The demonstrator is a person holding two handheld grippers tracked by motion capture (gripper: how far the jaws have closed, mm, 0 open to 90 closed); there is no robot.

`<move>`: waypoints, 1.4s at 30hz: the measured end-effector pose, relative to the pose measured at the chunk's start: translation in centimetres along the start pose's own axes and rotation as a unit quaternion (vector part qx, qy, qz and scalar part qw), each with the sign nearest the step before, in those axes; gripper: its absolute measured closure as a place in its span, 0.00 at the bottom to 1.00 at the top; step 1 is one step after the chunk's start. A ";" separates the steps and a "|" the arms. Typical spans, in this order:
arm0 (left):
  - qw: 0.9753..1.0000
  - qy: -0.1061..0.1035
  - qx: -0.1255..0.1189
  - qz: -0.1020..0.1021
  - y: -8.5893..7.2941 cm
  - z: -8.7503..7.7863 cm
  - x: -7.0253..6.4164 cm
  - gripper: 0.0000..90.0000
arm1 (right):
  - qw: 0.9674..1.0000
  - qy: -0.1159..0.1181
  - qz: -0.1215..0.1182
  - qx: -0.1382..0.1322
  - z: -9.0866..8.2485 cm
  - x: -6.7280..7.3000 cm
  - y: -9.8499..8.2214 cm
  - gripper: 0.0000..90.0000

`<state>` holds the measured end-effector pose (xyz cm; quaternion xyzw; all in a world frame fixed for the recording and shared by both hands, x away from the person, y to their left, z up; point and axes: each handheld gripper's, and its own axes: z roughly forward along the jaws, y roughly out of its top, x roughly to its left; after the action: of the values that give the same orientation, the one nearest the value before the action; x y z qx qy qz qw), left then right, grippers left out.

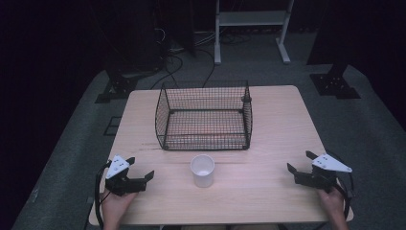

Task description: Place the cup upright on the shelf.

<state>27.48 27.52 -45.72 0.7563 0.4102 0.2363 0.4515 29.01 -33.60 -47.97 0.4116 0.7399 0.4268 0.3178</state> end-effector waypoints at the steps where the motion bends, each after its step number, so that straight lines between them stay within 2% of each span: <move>1: 1.000 -0.001 0.001 0.000 0.0 0.1 0.0 0.08 | 1.000 0.001 -0.001 -0.001 0.0 0.0 0.0 0.15; 6: 1.000 -0.005 0.006 -0.001 0.0 0.3 0.2 0.08 | 1.000 -0.001 0.001 0.001 0.0 0.0 0.0 0.15; 10: 1.000 -0.015 -0.003 0.003 0.2 0.1 -0.1 0.08 | 1.000 -0.003 0.001 0.002 0.0 0.0 0.0 0.15; 19: 0.998 -0.046 0.001 0.042 1.7 1.0 -2.1 0.08 | 1.000 -0.003 -0.004 0.005 0.1 0.1 0.0 0.15; 22: 0.997 -0.050 0.000 0.051 1.8 1.3 -2.5 0.08 | 1.000 -0.003 -0.003 0.004 0.1 0.1 0.0 0.15; 23: 0.997 -0.060 0.002 0.053 2.0 1.4 -2.6 0.08 | 1.000 -0.003 -0.003 0.005 0.1 0.1 0.0 0.15; 29: 0.994 -0.079 0.001 0.069 2.9 1.2 -3.3 0.08 | 1.000 -0.002 -0.004 0.006 0.1 0.1 0.0 0.15; 31: 0.993 -0.096 -0.003 0.069 3.1 1.1 -3.7 0.06 | 1.000 -0.003 -0.003 0.006 0.1 0.1 0.0 0.15; 42: 0.988 -0.123 -0.002 0.092 4.0 0.7 -4.9 0.05 | 1.000 -0.003 -0.001 0.008 0.1 0.1 0.1 0.15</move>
<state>26.93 22.05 -42.47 0.8133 0.2800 0.1829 0.4760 29.10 -33.45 -47.99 0.4144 0.7429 0.4191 0.3174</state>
